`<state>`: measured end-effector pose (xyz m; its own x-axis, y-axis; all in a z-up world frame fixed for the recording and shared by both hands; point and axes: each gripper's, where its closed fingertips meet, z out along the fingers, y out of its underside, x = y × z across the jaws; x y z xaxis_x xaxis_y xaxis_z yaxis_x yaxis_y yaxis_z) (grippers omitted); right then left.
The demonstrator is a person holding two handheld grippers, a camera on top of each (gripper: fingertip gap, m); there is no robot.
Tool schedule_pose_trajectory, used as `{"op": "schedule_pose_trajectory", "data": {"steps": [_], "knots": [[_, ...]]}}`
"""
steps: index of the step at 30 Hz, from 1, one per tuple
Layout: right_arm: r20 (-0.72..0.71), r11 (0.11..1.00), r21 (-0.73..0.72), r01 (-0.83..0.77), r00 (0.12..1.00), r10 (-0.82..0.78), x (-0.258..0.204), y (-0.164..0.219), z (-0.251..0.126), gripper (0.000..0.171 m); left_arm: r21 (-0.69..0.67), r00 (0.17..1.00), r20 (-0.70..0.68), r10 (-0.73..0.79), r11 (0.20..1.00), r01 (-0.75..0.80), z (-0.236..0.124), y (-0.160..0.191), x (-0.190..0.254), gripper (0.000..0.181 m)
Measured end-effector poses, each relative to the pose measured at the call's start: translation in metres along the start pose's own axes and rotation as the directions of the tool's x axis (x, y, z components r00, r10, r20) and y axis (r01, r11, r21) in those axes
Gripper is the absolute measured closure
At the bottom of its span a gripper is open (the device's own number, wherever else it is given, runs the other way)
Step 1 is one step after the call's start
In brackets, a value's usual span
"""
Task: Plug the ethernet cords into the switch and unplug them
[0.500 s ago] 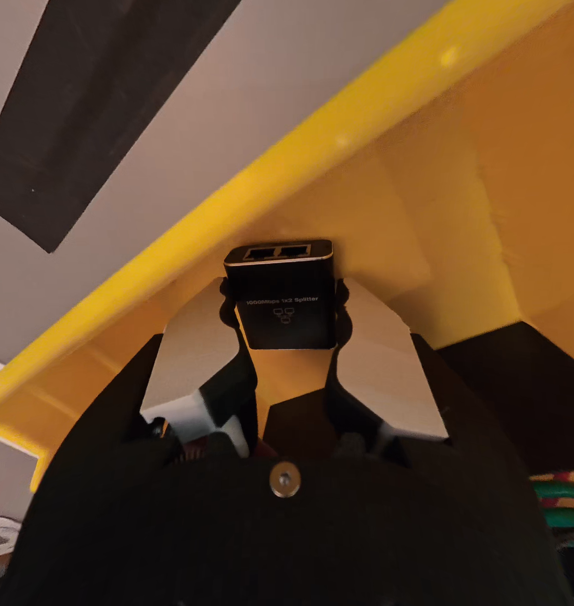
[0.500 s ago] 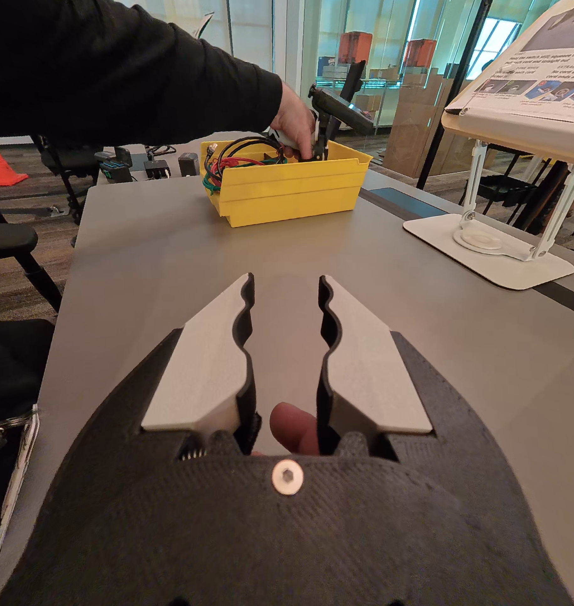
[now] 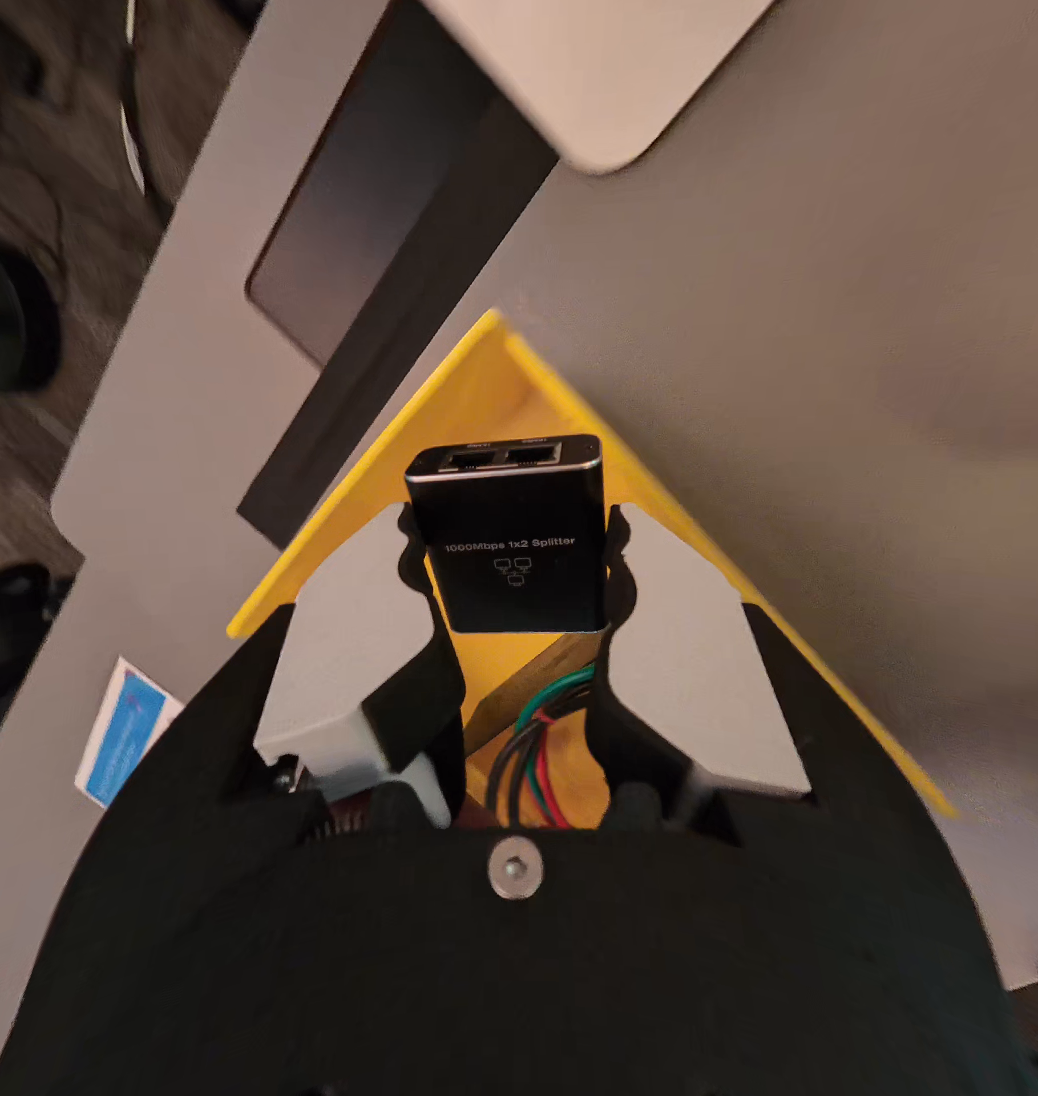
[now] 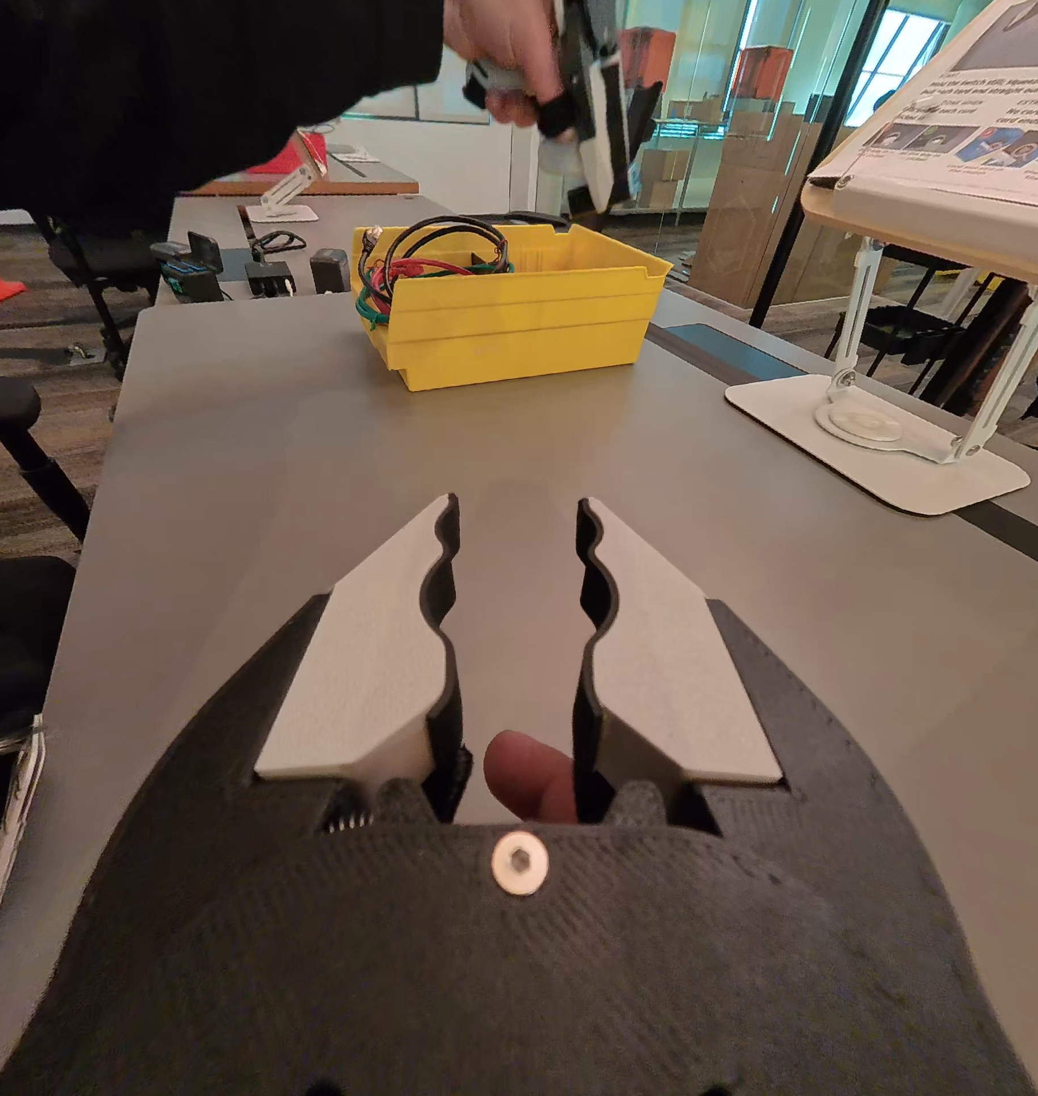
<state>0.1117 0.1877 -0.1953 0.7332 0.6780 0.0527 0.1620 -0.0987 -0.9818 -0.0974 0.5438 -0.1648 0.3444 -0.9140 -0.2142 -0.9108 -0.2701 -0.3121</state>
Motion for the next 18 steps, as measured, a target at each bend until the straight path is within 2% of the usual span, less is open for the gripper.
{"op": "schedule_pose_trajectory", "data": {"steps": [4,8,13,18], "knots": [[-0.004,1.000,-0.008,0.024,1.000,-0.024,-0.001,0.001,0.000,0.133,0.103,0.987,-0.059,0.150,0.984,-0.144,-0.017,-0.053,0.074,0.126],[-0.013,0.997,-0.030,0.066,0.998,-0.066,-0.002,0.004,-0.001,0.133,0.160,0.936,-0.149,0.318,0.942,-0.294,-0.001,-0.090,0.164,0.126],[-0.012,0.993,-0.040,0.111,0.994,-0.111,-0.004,0.005,-0.002,0.133,0.157,0.844,-0.228,0.486,0.874,-0.460,0.040,-0.110,0.253,0.126],[-0.011,0.990,-0.048,0.132,0.991,-0.133,-0.005,0.006,-0.002,0.134,0.107,0.776,-0.271,0.570,0.818,-0.564,0.074,-0.110,0.299,0.127]]}}
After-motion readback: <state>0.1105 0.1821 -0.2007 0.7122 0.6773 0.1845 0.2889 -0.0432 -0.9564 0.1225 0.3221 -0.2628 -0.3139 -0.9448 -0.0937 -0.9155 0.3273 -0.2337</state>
